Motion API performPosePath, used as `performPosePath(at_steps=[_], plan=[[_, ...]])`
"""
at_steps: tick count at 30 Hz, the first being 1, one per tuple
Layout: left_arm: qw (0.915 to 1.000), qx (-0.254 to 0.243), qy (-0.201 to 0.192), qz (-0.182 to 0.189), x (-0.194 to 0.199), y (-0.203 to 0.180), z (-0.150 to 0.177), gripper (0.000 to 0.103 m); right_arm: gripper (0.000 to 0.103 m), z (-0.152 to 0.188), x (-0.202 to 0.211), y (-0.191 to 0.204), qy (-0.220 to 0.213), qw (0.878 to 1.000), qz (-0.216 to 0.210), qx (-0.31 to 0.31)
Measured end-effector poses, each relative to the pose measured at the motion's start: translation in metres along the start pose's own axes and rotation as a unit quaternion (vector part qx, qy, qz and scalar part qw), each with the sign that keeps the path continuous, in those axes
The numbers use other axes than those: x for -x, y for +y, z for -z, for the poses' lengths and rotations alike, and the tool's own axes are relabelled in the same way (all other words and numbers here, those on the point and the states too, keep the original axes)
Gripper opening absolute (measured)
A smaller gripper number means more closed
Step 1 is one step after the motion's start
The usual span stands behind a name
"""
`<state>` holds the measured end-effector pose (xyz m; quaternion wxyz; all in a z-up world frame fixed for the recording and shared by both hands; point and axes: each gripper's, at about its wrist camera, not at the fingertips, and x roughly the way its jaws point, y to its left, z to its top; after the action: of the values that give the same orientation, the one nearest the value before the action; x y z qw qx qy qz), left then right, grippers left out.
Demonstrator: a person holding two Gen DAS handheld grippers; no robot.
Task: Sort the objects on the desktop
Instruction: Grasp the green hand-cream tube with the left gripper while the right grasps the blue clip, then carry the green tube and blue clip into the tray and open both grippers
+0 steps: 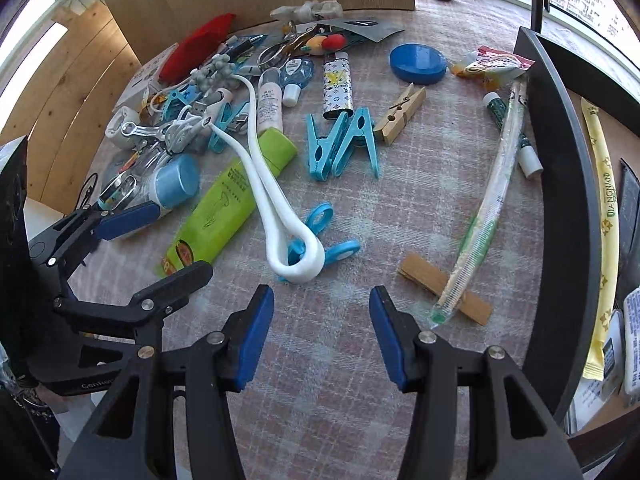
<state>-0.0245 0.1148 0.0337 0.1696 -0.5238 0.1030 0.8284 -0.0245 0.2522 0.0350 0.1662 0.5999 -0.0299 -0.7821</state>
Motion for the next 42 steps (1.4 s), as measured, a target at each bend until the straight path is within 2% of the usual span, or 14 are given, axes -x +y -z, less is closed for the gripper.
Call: performPosePath(at_steps=[8, 13, 15, 17, 22, 23, 30, 33, 37, 42], plan=[[0.9992, -0.039, 0.001, -0.009, -0.026, -0.006, -0.016, 0.078, 0.049, -0.014, -0.014, 0.009, -0.011, 0.999, 0.04, -0.022], [0.9986, -0.048, -0.017, 0.011, -0.031, -0.005, -0.022, 0.077, 0.047, -0.023, -0.017, 0.012, -0.017, 0.997, 0.063, -0.028], [0.9982, -0.051, -0.023, 0.023, -0.03, -0.007, -0.021, 0.07, 0.042, -0.025, -0.018, 0.012, -0.015, 0.997, 0.072, -0.024], [0.9973, -0.06, -0.029, 0.031, -0.027, -0.009, -0.017, 0.058, 0.027, -0.026, -0.018, 0.013, -0.009, 0.996, 0.092, -0.012], [0.9966, -0.062, -0.033, 0.042, -0.021, -0.013, -0.011, 0.041, 0.016, -0.021, -0.015, 0.008, -0.004, 0.994, 0.109, -0.007], [0.9967, -0.059, -0.032, 0.046, -0.021, -0.012, -0.01, 0.041, 0.014, -0.02, -0.014, 0.008, -0.004, 0.994, 0.111, -0.007], [0.9966, -0.041, -0.034, 0.063, -0.012, -0.01, 0.008, 0.04, 0.011, -0.006, -0.007, 0.005, -0.009, 0.995, 0.099, -0.017], [0.9964, -0.025, -0.03, 0.075, -0.006, -0.009, 0.017, 0.04, 0.011, 0.0, -0.003, 0.002, -0.009, 0.996, 0.081, -0.028], [0.996, 0.003, -0.025, 0.086, 0.001, -0.007, 0.029, 0.04, 0.011, 0.012, 0.005, -0.001, -0.01, 0.997, 0.065, -0.031], [0.9947, 0.048, -0.026, 0.087, 0.014, -0.005, 0.044, 0.04, 0.011, 0.036, 0.027, -0.025, -0.02, 0.998, 0.051, -0.033]])
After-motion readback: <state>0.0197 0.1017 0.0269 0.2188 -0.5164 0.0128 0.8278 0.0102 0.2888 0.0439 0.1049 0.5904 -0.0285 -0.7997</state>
